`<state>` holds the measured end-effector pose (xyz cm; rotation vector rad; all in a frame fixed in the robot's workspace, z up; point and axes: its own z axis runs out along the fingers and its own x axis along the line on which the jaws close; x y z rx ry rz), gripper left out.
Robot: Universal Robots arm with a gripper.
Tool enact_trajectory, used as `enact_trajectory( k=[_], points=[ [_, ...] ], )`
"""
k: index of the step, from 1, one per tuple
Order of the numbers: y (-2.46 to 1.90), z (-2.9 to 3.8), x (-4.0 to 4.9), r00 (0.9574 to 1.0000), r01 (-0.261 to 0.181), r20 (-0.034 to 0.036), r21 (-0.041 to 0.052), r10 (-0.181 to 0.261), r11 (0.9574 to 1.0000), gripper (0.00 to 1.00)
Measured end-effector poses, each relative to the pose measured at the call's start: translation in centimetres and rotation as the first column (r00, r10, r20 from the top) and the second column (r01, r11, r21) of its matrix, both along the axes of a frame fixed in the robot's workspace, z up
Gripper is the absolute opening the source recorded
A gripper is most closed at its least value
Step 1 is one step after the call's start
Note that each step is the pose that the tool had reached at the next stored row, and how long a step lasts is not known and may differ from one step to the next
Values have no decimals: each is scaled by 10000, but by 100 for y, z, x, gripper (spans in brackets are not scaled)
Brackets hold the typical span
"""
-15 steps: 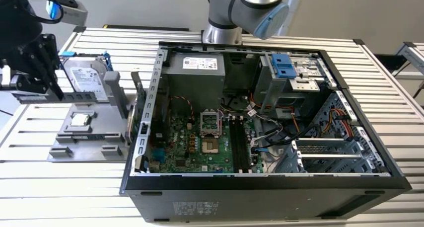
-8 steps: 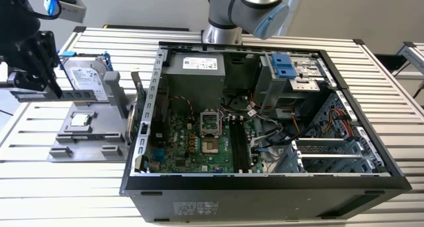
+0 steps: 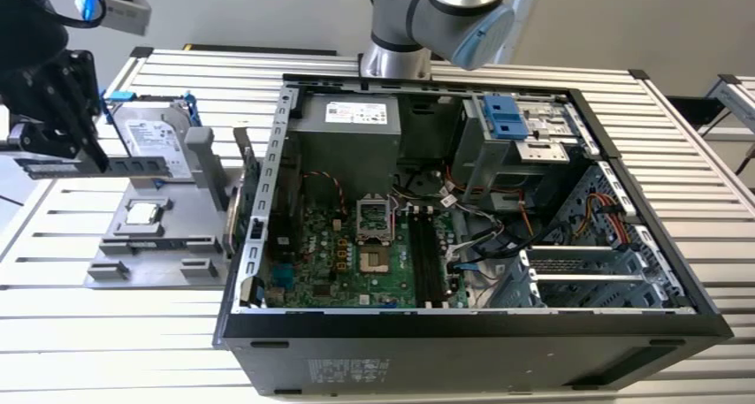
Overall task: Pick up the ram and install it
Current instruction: 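Pick up the ram and move it above insertion slot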
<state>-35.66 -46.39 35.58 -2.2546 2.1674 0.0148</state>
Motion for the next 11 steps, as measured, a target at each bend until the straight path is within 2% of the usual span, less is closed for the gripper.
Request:
enact_trajectory(
  k=[11],
  points=[
    [0, 73, -1, 10000, 0, 1, 1, 0, 10000, 0]
  ],
)
